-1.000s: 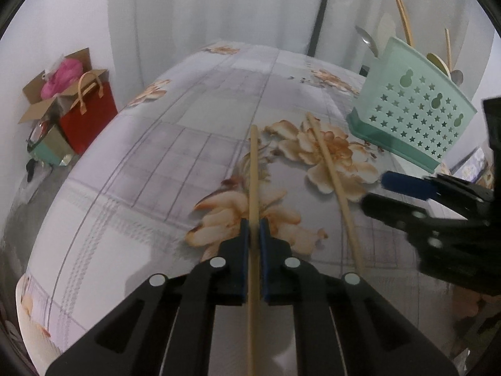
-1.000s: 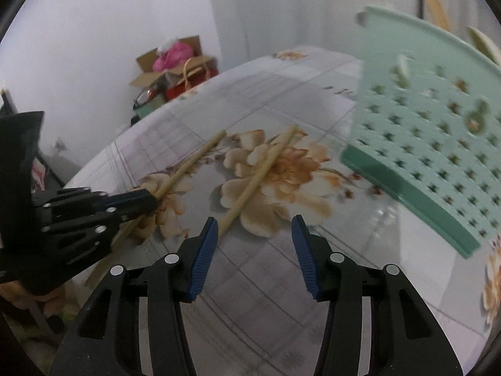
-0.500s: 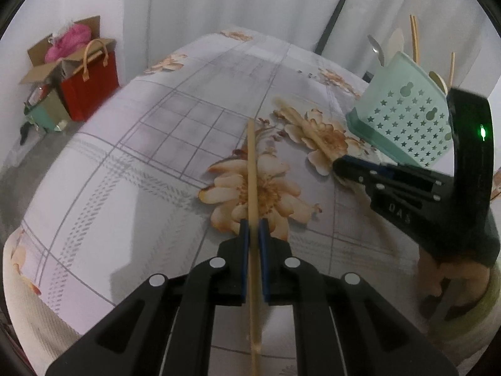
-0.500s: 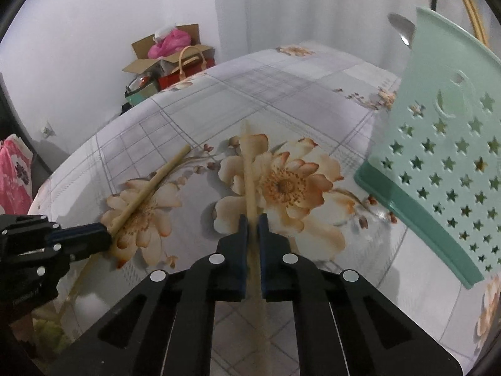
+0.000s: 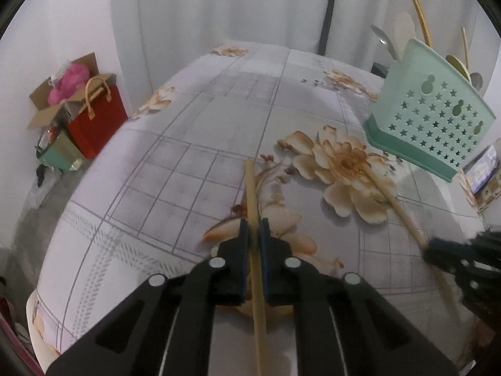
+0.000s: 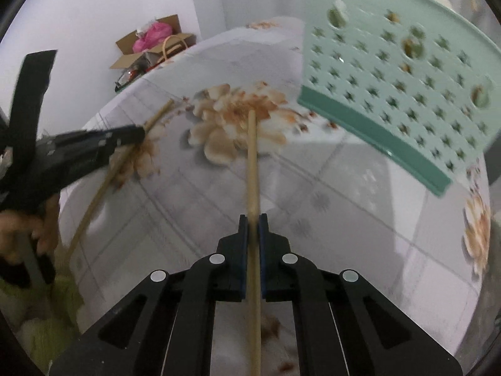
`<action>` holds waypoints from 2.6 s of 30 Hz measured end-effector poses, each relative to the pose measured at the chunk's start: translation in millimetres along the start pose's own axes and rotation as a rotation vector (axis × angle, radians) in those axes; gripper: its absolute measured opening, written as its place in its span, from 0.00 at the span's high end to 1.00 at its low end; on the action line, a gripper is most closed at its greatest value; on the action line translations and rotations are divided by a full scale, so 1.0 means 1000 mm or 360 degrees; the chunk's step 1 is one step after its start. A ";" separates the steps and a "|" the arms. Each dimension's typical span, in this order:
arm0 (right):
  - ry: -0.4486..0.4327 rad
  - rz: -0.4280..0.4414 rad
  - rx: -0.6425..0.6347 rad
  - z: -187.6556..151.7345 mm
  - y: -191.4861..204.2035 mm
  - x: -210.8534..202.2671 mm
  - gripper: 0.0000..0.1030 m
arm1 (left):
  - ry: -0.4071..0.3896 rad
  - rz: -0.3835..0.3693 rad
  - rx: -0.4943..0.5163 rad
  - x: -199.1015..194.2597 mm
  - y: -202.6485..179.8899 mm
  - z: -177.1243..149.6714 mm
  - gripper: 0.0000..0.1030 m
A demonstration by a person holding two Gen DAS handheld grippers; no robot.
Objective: Organize utensils
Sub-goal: 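Hold both grasped chopsticks steady above the cloth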
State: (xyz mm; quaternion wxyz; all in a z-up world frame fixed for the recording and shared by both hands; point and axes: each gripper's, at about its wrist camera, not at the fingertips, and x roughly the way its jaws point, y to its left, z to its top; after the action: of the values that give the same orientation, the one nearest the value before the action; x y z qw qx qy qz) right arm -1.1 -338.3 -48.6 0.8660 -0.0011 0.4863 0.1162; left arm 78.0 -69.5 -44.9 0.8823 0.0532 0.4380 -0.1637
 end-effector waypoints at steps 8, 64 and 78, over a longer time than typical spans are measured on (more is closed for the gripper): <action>0.0009 0.0054 -0.0007 0.006 -0.003 0.000 0.75 | 0.0029 -0.0037 0.0003 -0.010 -0.007 -0.013 0.94; -0.0026 -0.0049 0.0058 0.016 -0.005 0.002 0.95 | 0.0073 -0.0218 -0.0111 0.011 0.010 0.016 0.94; -0.0031 -0.0156 0.0090 0.046 0.016 0.026 0.93 | 0.0216 -0.0346 0.0038 0.027 0.007 0.041 0.93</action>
State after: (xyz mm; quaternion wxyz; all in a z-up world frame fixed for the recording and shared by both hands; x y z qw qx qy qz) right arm 47.7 -312.1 -44.1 0.8751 0.0006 0.4802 0.0599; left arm 126.9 -79.5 -41.8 0.8271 0.0268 0.4979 -0.2595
